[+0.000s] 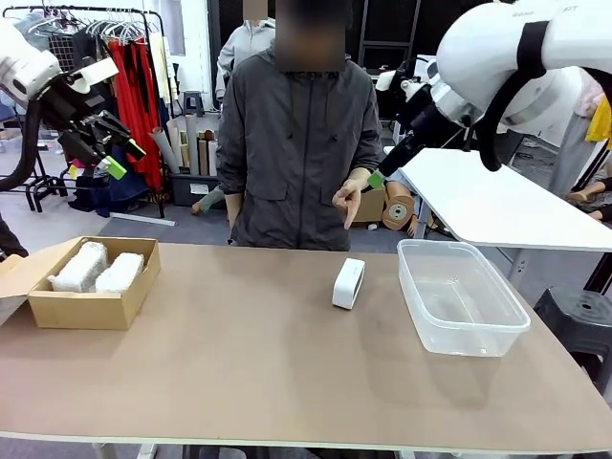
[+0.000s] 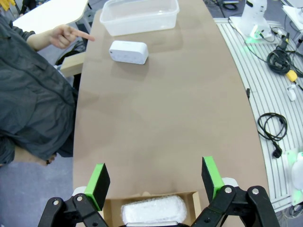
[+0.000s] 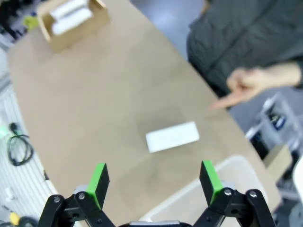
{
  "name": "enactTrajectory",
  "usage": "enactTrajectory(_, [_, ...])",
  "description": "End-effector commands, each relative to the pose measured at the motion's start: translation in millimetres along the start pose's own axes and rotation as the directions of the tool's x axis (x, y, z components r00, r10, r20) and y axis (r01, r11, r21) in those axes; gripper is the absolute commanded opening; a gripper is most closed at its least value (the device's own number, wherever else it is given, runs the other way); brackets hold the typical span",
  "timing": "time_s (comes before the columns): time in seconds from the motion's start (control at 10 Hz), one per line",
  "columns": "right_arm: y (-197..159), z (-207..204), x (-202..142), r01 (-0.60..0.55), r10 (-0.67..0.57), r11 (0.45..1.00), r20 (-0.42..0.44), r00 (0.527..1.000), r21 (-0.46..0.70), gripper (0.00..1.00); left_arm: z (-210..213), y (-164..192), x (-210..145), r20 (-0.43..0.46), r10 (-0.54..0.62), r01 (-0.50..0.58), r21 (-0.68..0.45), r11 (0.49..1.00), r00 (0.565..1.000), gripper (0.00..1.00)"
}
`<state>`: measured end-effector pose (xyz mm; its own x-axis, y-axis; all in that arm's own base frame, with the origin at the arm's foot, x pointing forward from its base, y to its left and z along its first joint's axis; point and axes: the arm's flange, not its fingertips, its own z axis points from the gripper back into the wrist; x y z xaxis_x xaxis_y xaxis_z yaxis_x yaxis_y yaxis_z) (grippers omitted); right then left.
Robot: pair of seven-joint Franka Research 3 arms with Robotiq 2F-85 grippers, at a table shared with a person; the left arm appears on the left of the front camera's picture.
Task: Separate and place wrapped and unwrapped clocks.
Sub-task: Pick up the Digital clock indicated by the person.
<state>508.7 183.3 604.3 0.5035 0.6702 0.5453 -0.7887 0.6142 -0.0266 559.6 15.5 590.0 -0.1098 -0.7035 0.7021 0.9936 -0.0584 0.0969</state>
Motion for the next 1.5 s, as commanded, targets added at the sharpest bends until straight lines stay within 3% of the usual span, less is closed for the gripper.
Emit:
enactTrajectory(0.0, [3.2, 14.8, 30.3, 0.120, -0.113, 0.992, -0.183, 0.977, 0.031, 1.00, 0.2, -0.6, 0.1, -0.009, -0.002, 0.002, -0.003, 1.000, 1.000, 1.00])
enactTrajectory(0.2, [3.4, 16.9, 39.7, 0.172, -0.174, 0.984, -0.332, 0.927, -0.037, 1.00, 0.2, -0.6, 0.1, -0.009, -0.002, 0.002, -0.003, 1.000, 1.000, 1.00])
enactTrajectory(0.4, [-0.9, 10.3, 33.3, 0.204, -0.225, 0.974, -0.510, 0.830, -0.098, 1.00, 0.2, -0.6, 0.1, -0.009, -0.002, 0.002, -0.003, 1.000, 1.000, 1.00])
enactTrajectory(0.6, [-9.7, -1.1, 20.2, 0.199, -0.266, 0.964, -0.605, 0.750, -0.177, 1.00, 0.2, -0.6, 0.1, -0.009, -0.002, 0.002, -0.003, 1.000, 1.000, 1.00])
enactTrajectory(0.7, [-1.8, 5.9, 10.5, 0.206, -0.240, 0.971, -0.503, 0.830, -0.123, 1.00, 0.2, -0.6, 0.1, -0.009, -0.002, 0.002, -0.003, 1.000, 1.000, 1.00])
enactTrajectory(1.0, [-1.8, 5.9, 10.5, 0.206, -0.240, 0.971, -0.503, 0.830, -0.123, 1.00, 0.2, -0.6, 0.1, -0.009, -0.002, 0.002, -0.003, 1.000, 1.000, 1.00])
enactTrajectory(1.1, [-5.7, 2.4, 10.9, 0.208, -0.254, 0.967, -0.537, 0.804, -0.145, 1.00, 0.2, -0.6, 0.1, -0.009, -0.002, 0.002, -0.003, 1.000, 1.000, 1.00])
enactTrajectory(1.2, [-11.4, -13.8, 16.4, 0.313, -0.411, 0.908, -0.438, 0.799, -0.279, 1.00, 0.2, -0.6, 0.1, -0.009, -0.002, 0.002, -0.003, 1.000, 1.000, 1.00])
enactTrajectory(1.4, [-15.8, -40.3, 44.3, 0.543, -0.682, 0.707, -0.232, 0.693, -0.453, 1.00, 0.2, -0.6, 0.1, -0.009, -0.002, 0.002, -0.003, 1.000, 1.000, 1.00])
